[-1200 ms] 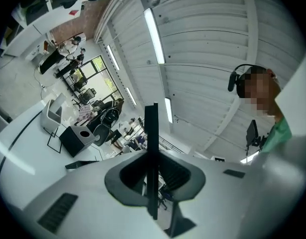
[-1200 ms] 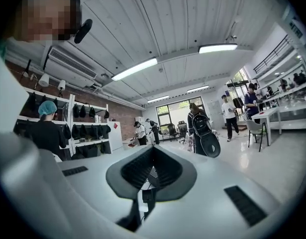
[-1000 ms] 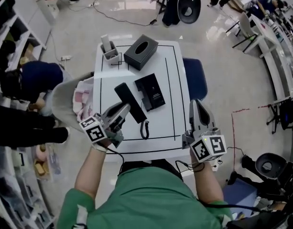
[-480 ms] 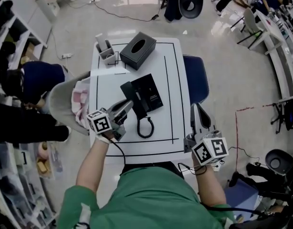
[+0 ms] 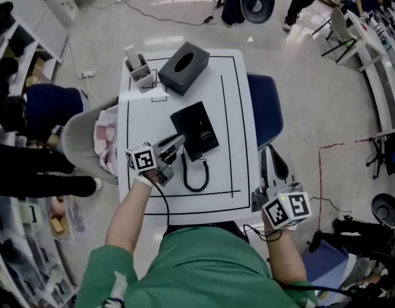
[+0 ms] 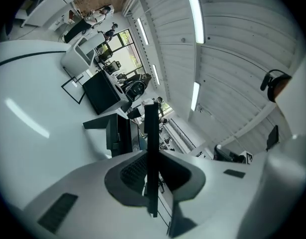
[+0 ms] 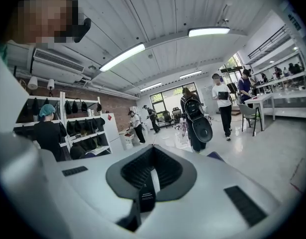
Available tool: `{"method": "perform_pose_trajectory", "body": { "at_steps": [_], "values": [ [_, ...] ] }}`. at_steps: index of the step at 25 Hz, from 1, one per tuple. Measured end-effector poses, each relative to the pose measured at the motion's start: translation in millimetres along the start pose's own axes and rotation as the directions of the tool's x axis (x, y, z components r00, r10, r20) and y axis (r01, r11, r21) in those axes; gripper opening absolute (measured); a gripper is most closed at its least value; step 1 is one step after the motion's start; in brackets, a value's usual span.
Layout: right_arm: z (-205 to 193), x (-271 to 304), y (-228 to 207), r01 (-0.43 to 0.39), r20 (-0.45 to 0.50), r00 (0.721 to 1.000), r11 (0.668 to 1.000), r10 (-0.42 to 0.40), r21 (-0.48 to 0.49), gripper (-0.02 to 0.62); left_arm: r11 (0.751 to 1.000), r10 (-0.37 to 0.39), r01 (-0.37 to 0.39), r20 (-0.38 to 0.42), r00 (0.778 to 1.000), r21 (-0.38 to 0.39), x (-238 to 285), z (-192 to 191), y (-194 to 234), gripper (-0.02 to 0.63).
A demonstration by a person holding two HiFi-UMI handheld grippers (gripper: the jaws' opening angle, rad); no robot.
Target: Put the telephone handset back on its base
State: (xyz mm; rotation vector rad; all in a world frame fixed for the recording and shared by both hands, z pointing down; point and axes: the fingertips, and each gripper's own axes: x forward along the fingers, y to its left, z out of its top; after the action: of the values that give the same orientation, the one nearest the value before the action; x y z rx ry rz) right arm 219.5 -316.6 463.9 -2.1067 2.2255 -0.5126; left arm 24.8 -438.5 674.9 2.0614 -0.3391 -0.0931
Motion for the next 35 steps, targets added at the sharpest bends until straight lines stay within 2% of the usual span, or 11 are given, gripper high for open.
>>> {"method": "perform_pose_trajectory", "body": {
  "at_steps": [5,8,10,12,15,21,24,28,32,35],
  "values": [
    [-4,-1,-6,0.017,-0.009,1.000,1.000,-0.017,0.009,0.023,0.999,-0.036,0.036,-0.058,0.998,-0.010,9,-8,8,0.080],
    [-8,2,-6,0.016,-0.013,1.000,1.000,-0.016,0.020,0.023,0.998,-0.033,0.029,-0.067,0.997,-0.059,12,-12,22,0.080],
    [-9,1,-3,0.014,-0.017,1.000,0.999,-0.014,0.029,0.023,0.995,-0.040,0.034,-0.069,0.997,-0.091,12,-15,28,0.080],
    [-8,2,-2,0.013,-0.015,1.000,1.000,-0.012,0.027,0.023,0.994,-0.053,0.046,-0.070,0.996,-0.095,15,-13,31,0.080],
    [-8,3,0,0.015,-0.016,1.000,1.000,-0.015,0.023,0.023,0.995,-0.031,0.024,-0.076,0.997,-0.095,16,-13,42,0.080],
    [-2,3,4,0.020,-0.009,1.000,1.000,-0.020,0.014,0.023,0.988,-0.045,0.038,-0.041,0.998,-0.150,15,-13,51,0.080],
    [-4,5,5,0.020,-0.011,1.000,1.000,-0.020,0.014,0.023,0.983,-0.026,0.019,-0.037,0.999,-0.182,15,-15,57,0.080],
    [-6,7,7,0.017,-0.017,1.000,1.000,-0.017,0.018,0.023,0.991,-0.018,0.012,-0.044,0.999,-0.130,19,-10,50,0.081],
    [-8,8,10,0.006,-0.019,1.000,1.000,-0.006,0.020,0.023,0.991,0.036,-0.040,-0.036,0.999,-0.126,18,-11,52,0.083],
    [-6,6,12,-0.002,-0.016,1.000,1.000,0.003,0.024,0.023,0.986,0.102,-0.109,-0.057,0.993,-0.130,14,-16,57,0.121]
  ]
}}
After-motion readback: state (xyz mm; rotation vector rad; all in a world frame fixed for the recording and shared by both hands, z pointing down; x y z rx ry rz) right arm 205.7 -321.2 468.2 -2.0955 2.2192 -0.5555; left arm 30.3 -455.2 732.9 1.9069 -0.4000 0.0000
